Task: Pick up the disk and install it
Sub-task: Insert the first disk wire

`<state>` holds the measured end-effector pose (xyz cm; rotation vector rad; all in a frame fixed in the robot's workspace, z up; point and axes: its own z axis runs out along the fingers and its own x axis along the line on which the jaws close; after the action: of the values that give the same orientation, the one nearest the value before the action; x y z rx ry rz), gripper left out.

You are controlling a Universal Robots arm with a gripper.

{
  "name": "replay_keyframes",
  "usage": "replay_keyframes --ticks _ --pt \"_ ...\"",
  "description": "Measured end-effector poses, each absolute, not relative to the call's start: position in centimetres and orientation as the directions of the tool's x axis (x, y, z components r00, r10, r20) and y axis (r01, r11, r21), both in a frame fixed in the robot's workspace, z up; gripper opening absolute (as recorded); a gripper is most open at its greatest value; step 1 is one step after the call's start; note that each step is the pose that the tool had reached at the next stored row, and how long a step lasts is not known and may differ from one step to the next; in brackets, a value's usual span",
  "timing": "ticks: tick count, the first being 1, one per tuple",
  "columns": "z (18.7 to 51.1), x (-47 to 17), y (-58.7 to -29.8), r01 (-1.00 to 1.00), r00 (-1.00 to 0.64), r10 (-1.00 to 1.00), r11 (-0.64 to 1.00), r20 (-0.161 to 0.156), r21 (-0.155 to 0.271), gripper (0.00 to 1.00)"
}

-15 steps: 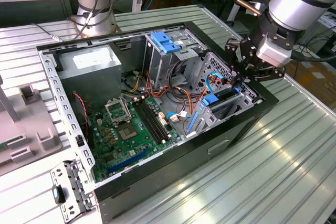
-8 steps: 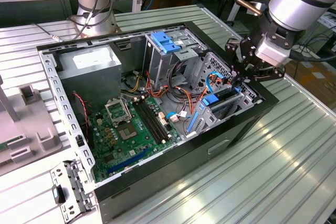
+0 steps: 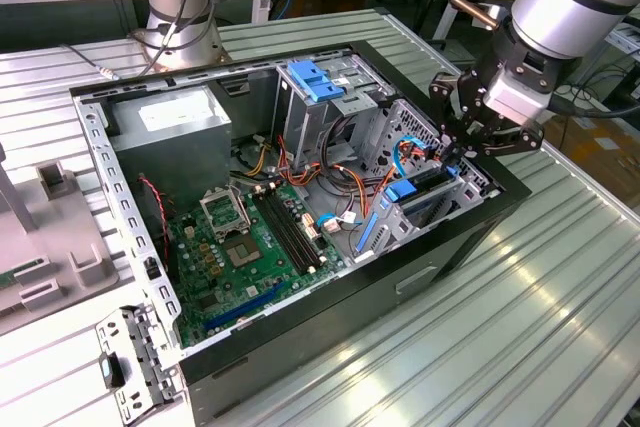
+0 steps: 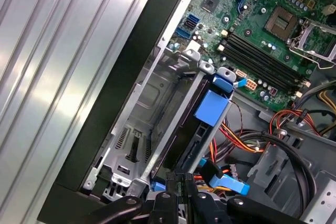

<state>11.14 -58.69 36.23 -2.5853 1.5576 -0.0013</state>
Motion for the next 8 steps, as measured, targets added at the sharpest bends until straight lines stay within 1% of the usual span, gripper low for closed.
replay_keyframes --ticks 8 --pt "36.23 11.14 -58.69 -0.892 0.447 -0.892 -0.439 -0.063 -0.106 0.17"
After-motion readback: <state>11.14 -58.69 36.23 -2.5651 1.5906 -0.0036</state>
